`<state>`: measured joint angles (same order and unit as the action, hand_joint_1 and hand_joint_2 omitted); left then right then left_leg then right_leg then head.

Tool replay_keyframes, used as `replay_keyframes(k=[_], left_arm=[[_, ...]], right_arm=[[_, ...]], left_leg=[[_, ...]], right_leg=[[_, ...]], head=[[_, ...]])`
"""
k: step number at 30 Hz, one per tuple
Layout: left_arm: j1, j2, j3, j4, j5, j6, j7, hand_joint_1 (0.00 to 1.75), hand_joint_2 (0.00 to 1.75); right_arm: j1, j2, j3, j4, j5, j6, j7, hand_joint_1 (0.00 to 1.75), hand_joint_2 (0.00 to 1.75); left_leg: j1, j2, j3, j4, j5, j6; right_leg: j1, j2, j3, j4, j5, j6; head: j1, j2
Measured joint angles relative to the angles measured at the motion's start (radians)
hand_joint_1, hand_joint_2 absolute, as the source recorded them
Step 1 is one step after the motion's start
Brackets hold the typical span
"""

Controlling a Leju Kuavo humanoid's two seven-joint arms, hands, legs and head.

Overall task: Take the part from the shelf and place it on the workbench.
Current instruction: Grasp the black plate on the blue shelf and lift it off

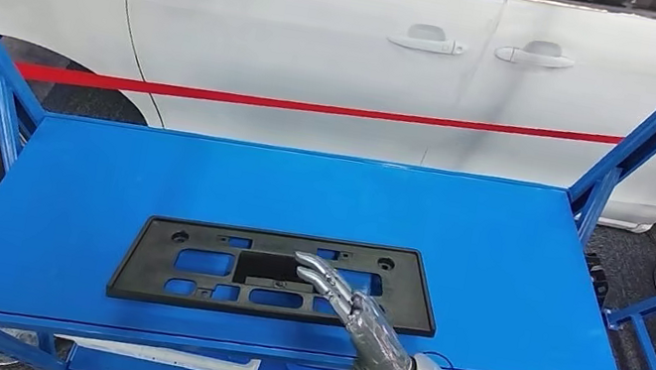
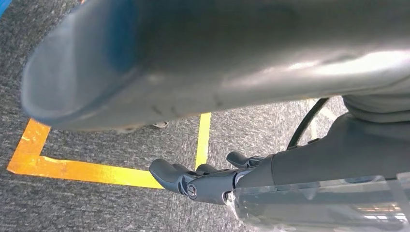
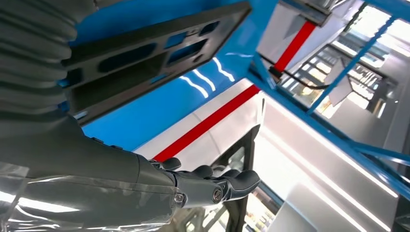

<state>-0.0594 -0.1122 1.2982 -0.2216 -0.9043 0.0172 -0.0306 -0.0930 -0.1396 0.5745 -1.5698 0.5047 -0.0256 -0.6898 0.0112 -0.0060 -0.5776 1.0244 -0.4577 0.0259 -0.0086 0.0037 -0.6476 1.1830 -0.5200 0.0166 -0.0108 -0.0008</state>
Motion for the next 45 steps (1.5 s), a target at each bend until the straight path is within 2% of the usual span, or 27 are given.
replay_keyframes(k=[2, 3, 7, 10, 11, 13, 14, 15, 16, 18, 19, 22, 24, 25, 27, 28, 29, 30, 32, 34, 37, 39, 40, 42, 43, 44, 45], left_arm=[[0.000, -0.004, -0.002, 0.000, -0.001, -0.001, -0.008, 0.00, 0.00], [0.000, -0.005, -0.003, 0.000, -0.001, -0.002, -0.011, 0.00, 0.00], [0.000, -0.005, -0.003, 0.000, -0.001, -0.002, -0.012, 0.00, 0.00], [0.000, -0.005, -0.005, 0.000, -0.006, -0.008, -0.022, 0.00, 0.00], [0.000, -0.005, -0.006, 0.000, -0.010, -0.014, -0.030, 0.00, 0.00], [0.001, -0.005, -0.011, 0.000, -0.016, -0.024, -0.043, 0.00, 0.00], [0.001, -0.005, -0.012, 0.000, -0.018, -0.027, -0.046, 0.00, 0.00], [0.002, -0.004, -0.013, 0.000, -0.019, -0.027, -0.047, 0.00, 0.00], [0.002, -0.004, -0.013, 0.000, -0.020, -0.027, -0.047, 0.00, 0.00], [0.000, -0.004, -0.014, 0.000, -0.025, -0.027, -0.049, 0.00, 0.00], [0.000, -0.004, -0.014, 0.000, -0.027, -0.027, -0.049, 0.00, 0.00], [0.001, -0.004, -0.017, 0.000, -0.034, -0.025, -0.050, 0.00, 0.00], [0.001, -0.005, -0.019, 0.000, -0.038, -0.023, -0.050, 0.00, 0.00], [0.000, -0.005, -0.019, 0.000, -0.039, -0.022, -0.050, 0.00, 0.00], [0.000, -0.005, -0.020, 0.000, -0.041, -0.021, -0.050, 0.00, 0.00], [0.000, -0.006, -0.020, 0.000, -0.042, -0.021, -0.049, 0.00, 0.00], [0.001, -0.006, -0.021, 0.000, -0.044, -0.021, -0.049, 0.00, 0.00], [0.001, -0.006, -0.021, 0.000, -0.046, -0.021, -0.049, 0.00, 0.00], [0.001, -0.006, -0.021, 0.000, -0.050, -0.021, -0.049, 0.00, 0.00], [0.000, -0.006, -0.022, 0.000, -0.051, -0.022, -0.051, 0.00, 0.00], [0.001, -0.006, -0.022, 0.000, -0.052, -0.022, -0.053, 0.00, 0.00], [0.002, -0.006, -0.023, 0.000, -0.056, -0.023, -0.059, 0.00, 0.00], [0.002, -0.006, -0.023, 0.000, -0.059, -0.023, -0.062, 0.00, 0.00], [0.002, -0.006, -0.023, 0.000, -0.064, -0.025, -0.066, 0.00, 0.00], [0.002, -0.006, -0.024, 0.000, -0.066, -0.026, -0.067, 0.00, 0.00], [0.003, -0.006, -0.024, 0.000, -0.068, -0.027, -0.068, 0.00, 0.00], [0.004, -0.006, -0.024, 0.000, -0.069, -0.027, -0.068, 0.00, 0.00]], right_arm=[[0.001, -0.010, 0.007, 0.008, 0.014, -0.031, -0.003, 0.00, 1.75], [0.000, -0.012, 0.010, 0.010, 0.018, -0.040, -0.003, 0.00, 1.75], [-0.001, -0.013, 0.011, 0.011, 0.019, -0.043, -0.003, 0.00, 1.75], [-0.002, -0.017, 0.021, 0.022, 0.049, -0.083, 0.005, 0.00, 1.75], [-0.005, -0.020, 0.033, 0.034, 0.090, -0.126, 0.019, 0.00, 1.75], [-0.011, -0.024, 0.069, 0.072, 0.176, -0.207, 0.051, 0.00, 1.75], [-0.014, -0.025, 0.086, 0.089, 0.208, -0.233, 0.065, 0.00, 1.75], [-0.014, -0.025, 0.097, 0.100, 0.223, -0.242, 0.073, 0.00, 1.75], [-0.016, -0.025, 0.103, 0.107, 0.239, -0.253, 0.085, 0.00, 1.75], [-0.023, -0.024, 0.120, 0.125, 0.283, -0.279, 0.116, 0.00, 1.75], [-0.029, -0.022, 0.131, 0.137, 0.309, -0.295, 0.133, 0.00, 1.75], [-0.051, -0.004, 0.164, 0.187, 0.389, -0.353, 0.190, 0.00, 1.75], [-0.065, 0.015, 0.183, 0.219, 0.434, -0.388, 0.225, 0.00, 1.75], [-0.072, 0.023, 0.190, 0.232, 0.449, -0.398, 0.238, 0.00, 1.75], [-0.082, 0.040, 0.203, 0.260, 0.471, -0.409, 0.257, 0.00, 1.75], [-0.085, 0.047, 0.208, 0.273, 0.480, -0.413, 0.265, 0.00, 1.75], [-0.089, 0.055, 0.212, 0.287, 0.492, -0.419, 0.276, 0.00, 1.75], [-0.094, 0.063, 0.215, 0.298, 0.507, -0.427, 0.288, 0.00, 1.75], [-0.109, 0.083, 0.220, 0.319, 0.539, -0.446, 0.312, 0.00, 1.75], [-0.121, 0.100, 0.223, 0.334, 0.561, -0.459, 0.324, 0.00, 1.75], [-0.125, 0.117, 0.225, 0.354, 0.582, -0.471, 0.331, 0.00, 1.75], [-0.133, 0.132, 0.228, 0.372, 0.613, -0.487, 0.343, 0.00, 1.75], [-0.139, 0.142, 0.231, 0.384, 0.635, -0.496, 0.354, 0.00, 1.75], [-0.153, 0.161, 0.238, 0.416, 0.683, -0.510, 0.377, 0.00, 1.75], [-0.158, 0.170, 0.242, 0.433, 0.706, -0.516, 0.389, 0.00, 1.75], [-0.162, 0.178, 0.245, 0.449, 0.727, -0.521, 0.400, 0.00, 1.75], [-0.166, 0.187, 0.248, 0.463, 0.745, -0.528, 0.411, 0.00, 1.75]], left_leg=[[-0.004, 0.000, 0.002, 0.001, -0.002, -0.003], [-0.005, 0.000, 0.002, 0.001, -0.003, -0.005], [-0.007, 0.000, 0.002, 0.002, -0.004, -0.006], [-0.006, 0.000, 0.001, -0.001, -0.003, -0.015], [-0.005, 0.001, -0.006, 0.018, -0.018, -0.023], [-0.002, 0.001, -0.068, 0.162, -0.086, -0.041], [0.000, 0.001, -0.091, 0.217, -0.107, -0.047], [0.002, 0.001, -0.094, 0.226, -0.099, -0.049], [0.002, 0.002, -0.061, 0.158, -0.062, -0.049], [0.001, 0.002, -0.002, 0.036, -0.017, -0.042], [0.000, 0.001, 0.011, 0.007, -0.012, -0.037], [-0.001, 0.001, 0.014, -0.006, -0.009, -0.020], [0.001, 0.002, 0.016, -0.014, -0.003, -0.007], [0.002, 0.002, 0.017, -0.016, -0.002, -0.003], [0.001, 0.003, 0.017, -0.017, -0.001, 0.000], [0.000, 0.002, 0.017, -0.016, -0.002, 0.000], [0.000, 0.002, 0.018, -0.016, -0.002, 0.000], [0.000, 0.001, 0.019, -0.016, -0.002, 0.000], [0.000, 0.000, 0.022, -0.015, -0.005, -0.004], [-0.003, 0.000, 0.023, -0.014, -0.007, -0.013], [-0.003, 0.000, 0.022, -0.016, -0.009, -0.031], [-0.002, 0.000, 0.011, 0.013, -0.033, -0.040], [-0.001, 0.001, -0.009, 0.058, -0.060, -0.043], [0.000, 0.001, -0.070, 0.189, -0.123, -0.047], [0.001, 0.001, -0.097, 0.245, -0.142, -0.049], [0.001, 0.001, -0.109, 0.267, -0.140, -0.051], [0.002, 0.001, -0.103, 0.252, -0.120, -0.052]], right_leg=[[0.005, -0.001, 0.057, -0.119, 0.044, -0.010], [0.007, -0.001, 0.069, -0.146, 0.048, -0.013], [0.009, -0.001, 0.072, -0.154, 0.044, -0.014], [0.010, -0.002, 0.070, -0.159, 0.048, -0.016], [0.008, -0.002, 0.072, -0.164, 0.052, -0.023], [0.004, -0.004, 0.076, -0.174, 0.058, -0.036], [0.002, -0.005, 0.079, -0.177, 0.059, -0.041], [0.003, -0.004, 0.080, -0.176, 0.057, -0.040], [0.002, -0.004, 0.081, -0.174, 0.055, -0.038], [0.006, -0.003, 0.081, -0.167, 0.050, -0.031], [0.007, -0.002, 0.079, -0.164, 0.048, -0.027], [0.007, -0.002, 0.076, -0.162, 0.048, -0.014], [0.004, -0.002, 0.062, -0.125, 0.021, -0.004], [0.002, -0.003, 0.041, -0.079, -0.007, 0.000], [-0.001, -0.003, -0.020, 0.049, -0.064, 0.007], [-0.003, -0.003, -0.044, 0.095, -0.076, 0.009], [-0.004, -0.003, -0.053, 0.109, -0.069, 0.009], [-0.005, -0.003, -0.043, 0.084, -0.044, 0.008], [-0.005, -0.003, 0.017, -0.047, 0.025, 0.000], [0.000, -0.003, 0.063, -0.146, 0.057, -0.008], [0.004, -0.001, 0.070, -0.168, 0.058, -0.020], [0.000, -0.002, 0.074, -0.177, 0.063, -0.033], [-0.002, -0.003, 0.075, -0.180, 0.065, -0.039], [0.000, -0.004, 0.074, -0.180, 0.065, -0.044], [0.001, -0.004, 0.074, -0.180, 0.065, -0.045], [0.002, -0.004, 0.074, -0.179, 0.064, -0.045], [0.002, -0.003, 0.075, -0.177, 0.063, -0.045]], head=[[0.000, 0.000], [0.000, 0.000], [-0.001, 0.000], [-0.001, 0.000], [-0.002, 0.000], [-0.004, 0.000], [-0.005, 0.000], [-0.005, 0.000], [-0.005, 0.000], [-0.005, 0.000], [-0.004, 0.000], [-0.003, 0.000], [-0.003, 0.000], [-0.002, 0.000], [-0.002, 0.000], [-0.002, 0.000], [-0.002, 0.000], [-0.002, 0.000], [-0.002, 0.000], [-0.003, 0.000], [-0.003, 0.000], [-0.004, 0.000], [-0.004, 0.000], [-0.006, 0.000], [-0.005, 0.000], [-0.005, 0.000], [-0.005, 0.000]])
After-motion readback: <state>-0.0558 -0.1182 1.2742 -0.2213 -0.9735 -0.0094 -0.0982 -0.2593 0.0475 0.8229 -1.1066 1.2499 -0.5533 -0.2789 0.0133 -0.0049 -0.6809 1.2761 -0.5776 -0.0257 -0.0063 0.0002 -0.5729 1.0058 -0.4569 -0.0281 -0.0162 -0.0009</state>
